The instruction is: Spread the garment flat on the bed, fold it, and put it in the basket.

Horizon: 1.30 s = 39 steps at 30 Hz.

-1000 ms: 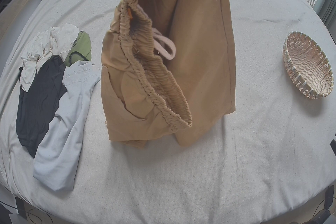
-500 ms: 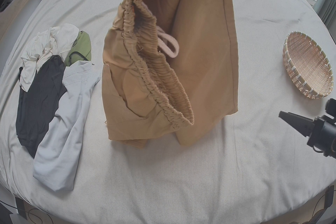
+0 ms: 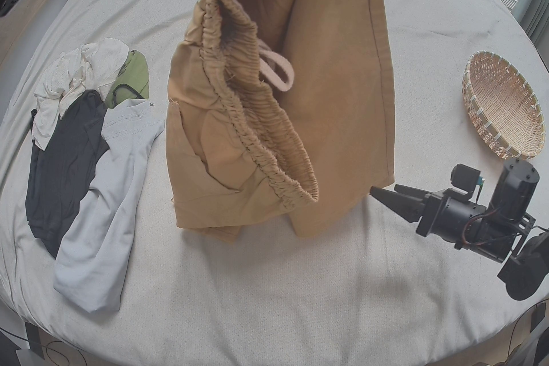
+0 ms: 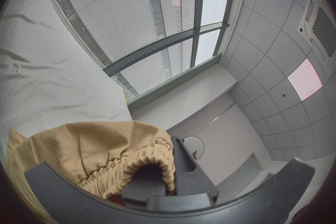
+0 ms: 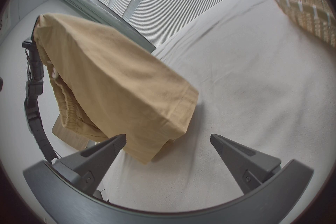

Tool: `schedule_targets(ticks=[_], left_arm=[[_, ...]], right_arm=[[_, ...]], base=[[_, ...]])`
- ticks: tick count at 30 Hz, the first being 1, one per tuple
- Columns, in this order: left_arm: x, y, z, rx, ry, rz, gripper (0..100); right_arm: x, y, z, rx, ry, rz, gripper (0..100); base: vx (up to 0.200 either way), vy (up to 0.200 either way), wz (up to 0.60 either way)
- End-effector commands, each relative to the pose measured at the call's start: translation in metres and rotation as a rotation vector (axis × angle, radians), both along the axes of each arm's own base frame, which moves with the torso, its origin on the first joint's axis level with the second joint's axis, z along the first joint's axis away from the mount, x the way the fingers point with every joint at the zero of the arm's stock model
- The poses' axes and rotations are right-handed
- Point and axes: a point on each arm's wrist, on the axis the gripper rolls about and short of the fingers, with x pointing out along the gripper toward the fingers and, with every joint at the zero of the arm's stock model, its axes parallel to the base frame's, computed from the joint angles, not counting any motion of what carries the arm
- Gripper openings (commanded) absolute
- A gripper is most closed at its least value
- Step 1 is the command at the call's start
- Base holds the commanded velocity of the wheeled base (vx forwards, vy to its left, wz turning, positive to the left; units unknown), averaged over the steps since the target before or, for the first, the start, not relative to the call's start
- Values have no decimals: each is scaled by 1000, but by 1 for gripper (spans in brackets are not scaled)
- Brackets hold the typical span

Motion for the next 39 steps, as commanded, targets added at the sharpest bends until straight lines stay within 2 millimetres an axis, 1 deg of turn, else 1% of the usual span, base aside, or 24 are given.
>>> schedule_targets(ticks=[1, 5, 6, 10, 11, 13, 17, 20, 23, 24, 26, 27, 28, 29, 31, 32, 33, 36, 37, 39], left_arm=[[-8, 1, 4, -12, -9, -19, 0], [-10, 0, 4, -13, -8, -26, 0], [-10, 0, 4, -13, -8, -26, 0], [-9, -1, 3, -10, -6, -26, 0], [-7, -2, 2, -7, -4, -22, 0], [-7, -2, 2, -7, -4, -22, 0], [-4, -3, 0, -2, -2, -12, 0], [2, -5, -2, 4, 5, 0, 0], [13, -1, -1, 1, 2, 44, 0], [13, -1, -1, 1, 2, 44, 0], [18, 2, 6, -21, -12, 69, 0], [18, 2, 6, -22, -13, 69, 0], [20, 6, 12, -37, -22, 93, 0], [20, 6, 12, -38, -23, 96, 0], [20, 9, 16, -50, -19, 124, 0], [20, 9, 16, -47, -14, 128, 0], [20, 10, 14, -29, 12, 147, 0], [20, 16, 13, 11, 77, 214, 0], [18, 21, 14, 36, 111, 244, 0], [16, 32, 11, 70, 154, 272, 0]], right_arm=[[15, 19, -19, -20, 41, 39, 100], [18, 23, -11, -1, 3, 48, 100], [17, 26, -8, 14, -27, 59, 100], [14, 30, -3, 35, -70, 77, 100], [13, 31, -3, 40, -78, 82, 0], [12, 31, -2, 43, -84, 85, 0], [4, 28, 4, 51, -99, 88, 0], [-8, 24, 9, 57, -109, 94, 0], [-26, 13, 21, 74, -146, 91, 0], [-26, 13, 21, 74, -146, 91, 0], [-43, 0, 34, 96, -188, 77, 0], [-43, -1, 35, 97, -191, 74, 0], [-55, -13, 45, 116, -231, 43, 0], [-56, -15, 47, 119, -240, 37, 0], [-69, -33, 63, 141, -297, -18, 0], [-71, -36, 65, 143, -304, -29, 0], [-78, -48, 75, 154, -329, -70, 0], [-90, -67, 95, 182, -353, -143, 0], [-96, -74, 103, 193, -334, -152, 0], [-107, -80, 112, 202, -314, -137, 0]], base=[[0, 0, 0], [0, 0, 0], [0, 0, 0], [0, 0, 0], [0, 0, 0], [0, 0, 0], [0, 0, 0], [0, 0, 0], [0, 0, 0], [0, 0, 0], [0, 0, 0], [0, 0, 0], [0, 0, 0], [0, 0, 0], [0, 0, 0], [0, 0, 0], [0, 0, 0], [0, 0, 0], [0, 0, 0], [0, 0, 0]])
